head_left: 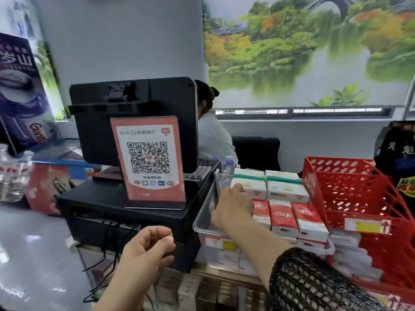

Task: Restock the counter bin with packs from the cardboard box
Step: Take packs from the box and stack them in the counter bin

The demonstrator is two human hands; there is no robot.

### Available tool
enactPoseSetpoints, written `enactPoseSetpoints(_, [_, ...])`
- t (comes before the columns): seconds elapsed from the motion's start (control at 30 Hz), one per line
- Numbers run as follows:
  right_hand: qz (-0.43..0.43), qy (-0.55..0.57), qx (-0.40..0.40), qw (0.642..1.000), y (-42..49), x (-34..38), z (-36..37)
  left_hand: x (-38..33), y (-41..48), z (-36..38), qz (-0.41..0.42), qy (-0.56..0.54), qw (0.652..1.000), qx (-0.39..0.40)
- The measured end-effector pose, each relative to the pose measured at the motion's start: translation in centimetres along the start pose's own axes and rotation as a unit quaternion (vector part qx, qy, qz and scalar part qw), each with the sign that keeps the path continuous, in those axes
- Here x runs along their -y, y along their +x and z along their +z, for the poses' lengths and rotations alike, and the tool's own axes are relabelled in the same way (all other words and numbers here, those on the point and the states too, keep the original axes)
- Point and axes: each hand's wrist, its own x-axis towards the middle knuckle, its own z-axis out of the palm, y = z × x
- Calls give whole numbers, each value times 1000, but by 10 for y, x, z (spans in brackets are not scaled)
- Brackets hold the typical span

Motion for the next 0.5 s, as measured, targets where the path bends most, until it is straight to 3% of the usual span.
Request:
enactPoseSetpoints(0.27, [22,-90,44,995,9,-6,2,12,4,-6,-1,12,1000,4])
enactPoseSetpoints(0.5, [24,-80,24,996,10,-6,8,14,3,-9,-12,18,1000,7])
